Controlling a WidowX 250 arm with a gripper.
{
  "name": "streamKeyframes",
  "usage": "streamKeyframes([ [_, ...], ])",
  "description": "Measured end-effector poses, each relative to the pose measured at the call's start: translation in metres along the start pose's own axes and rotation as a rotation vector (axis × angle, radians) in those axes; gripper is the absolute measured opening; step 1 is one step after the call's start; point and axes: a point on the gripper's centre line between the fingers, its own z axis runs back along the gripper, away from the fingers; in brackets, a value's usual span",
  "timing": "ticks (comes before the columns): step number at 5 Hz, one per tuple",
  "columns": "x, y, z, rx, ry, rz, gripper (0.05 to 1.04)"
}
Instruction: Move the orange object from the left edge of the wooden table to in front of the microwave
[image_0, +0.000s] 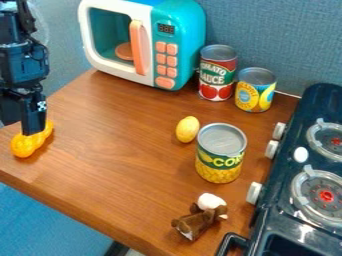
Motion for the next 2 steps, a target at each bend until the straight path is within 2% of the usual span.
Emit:
streamKeyframes([
  [1, -0.0003, -0.0008, -0.0096, -0.018, 0.021, -0.002, 1.001],
  [2, -0.001, 0.0079, -0.0086, -0.023, -0.081, 0.009, 1.001],
])
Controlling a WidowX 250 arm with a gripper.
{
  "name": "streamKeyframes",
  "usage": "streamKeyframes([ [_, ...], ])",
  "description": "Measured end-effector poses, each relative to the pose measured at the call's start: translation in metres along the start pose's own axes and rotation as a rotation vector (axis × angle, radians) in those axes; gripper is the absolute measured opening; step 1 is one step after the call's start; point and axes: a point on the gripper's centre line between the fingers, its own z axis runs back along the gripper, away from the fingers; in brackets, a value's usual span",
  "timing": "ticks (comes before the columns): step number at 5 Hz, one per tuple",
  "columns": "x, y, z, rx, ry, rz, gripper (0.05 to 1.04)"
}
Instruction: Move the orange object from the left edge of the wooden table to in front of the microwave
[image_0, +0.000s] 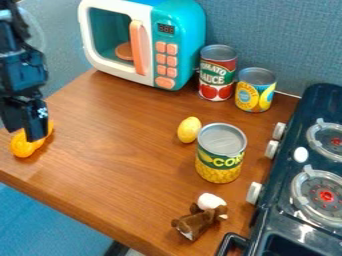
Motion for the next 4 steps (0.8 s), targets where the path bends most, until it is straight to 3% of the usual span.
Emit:
streamKeyframes([
  [1, -0.009, 0.017, 0.008, 0.044, -0.039, 0.117, 1.001],
  [2, -0.005, 0.034, 0.013, 0.139, -0.066, 0.256, 1.001],
  [4, 0.017, 0.045, -0.019, 0.11, -0.103, 0.428, 1.001],
])
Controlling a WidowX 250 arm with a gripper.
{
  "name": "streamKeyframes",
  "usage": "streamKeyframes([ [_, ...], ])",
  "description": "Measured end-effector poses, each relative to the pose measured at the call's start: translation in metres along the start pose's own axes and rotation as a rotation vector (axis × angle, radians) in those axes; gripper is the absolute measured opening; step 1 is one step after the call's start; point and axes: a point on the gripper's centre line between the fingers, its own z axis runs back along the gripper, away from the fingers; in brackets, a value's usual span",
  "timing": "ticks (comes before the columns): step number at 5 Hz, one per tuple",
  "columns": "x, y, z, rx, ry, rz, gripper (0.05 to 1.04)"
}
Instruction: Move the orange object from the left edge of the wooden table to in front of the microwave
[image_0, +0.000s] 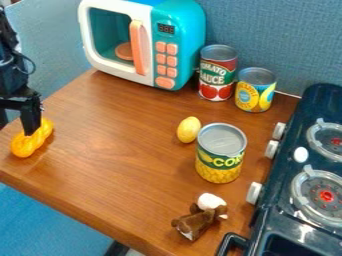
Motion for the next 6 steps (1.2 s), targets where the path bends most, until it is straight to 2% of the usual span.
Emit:
streamKeyframes([
  [1, 0.007, -0.013, -0.003, -0.016, -0.025, -0.008, 1.001],
  [2, 0.008, -0.017, -0.009, -0.03, -0.024, -0.002, 1.001],
  [3, 0.006, -0.015, -0.017, -0.019, 0.002, 0.016, 1.001],
  [4, 0.007, -0.005, -0.028, 0.026, 0.062, 0.065, 1.001],
  [5, 0.012, 0.001, -0.029, 0.043, 0.076, 0.058, 0.965],
  [6, 0.009, -0.004, -0.028, 0.009, 0.1, 0.027, 0.838],
])
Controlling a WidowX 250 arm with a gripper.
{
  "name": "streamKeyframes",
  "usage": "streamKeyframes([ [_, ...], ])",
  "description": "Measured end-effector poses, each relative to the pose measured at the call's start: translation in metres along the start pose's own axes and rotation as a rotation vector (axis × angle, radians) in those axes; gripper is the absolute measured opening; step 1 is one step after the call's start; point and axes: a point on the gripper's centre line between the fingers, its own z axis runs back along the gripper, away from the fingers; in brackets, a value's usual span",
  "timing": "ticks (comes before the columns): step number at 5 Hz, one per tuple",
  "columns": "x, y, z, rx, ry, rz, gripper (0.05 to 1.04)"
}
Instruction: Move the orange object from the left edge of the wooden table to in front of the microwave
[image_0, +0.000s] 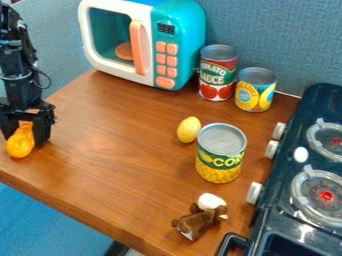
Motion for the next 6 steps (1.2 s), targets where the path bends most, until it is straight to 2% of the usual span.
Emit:
streamKeyframes([
  [1, -0.004, -0.013, 0.009, -0.078, 0.016, -0.051, 0.836],
  [2, 0.009, -0.021, 0.044, -0.098, -0.053, -0.105, 0.836],
  [3, 0.026, -0.04, 0.065, -0.076, -0.09, -0.164, 0.836],
  [4, 0.047, -0.046, 0.072, -0.053, -0.107, -0.194, 0.836],
  [5, 0.069, -0.061, 0.06, -0.056, -0.081, -0.246, 0.836],
  [6, 0.075, -0.085, 0.046, -0.055, -0.054, -0.307, 0.836],
])
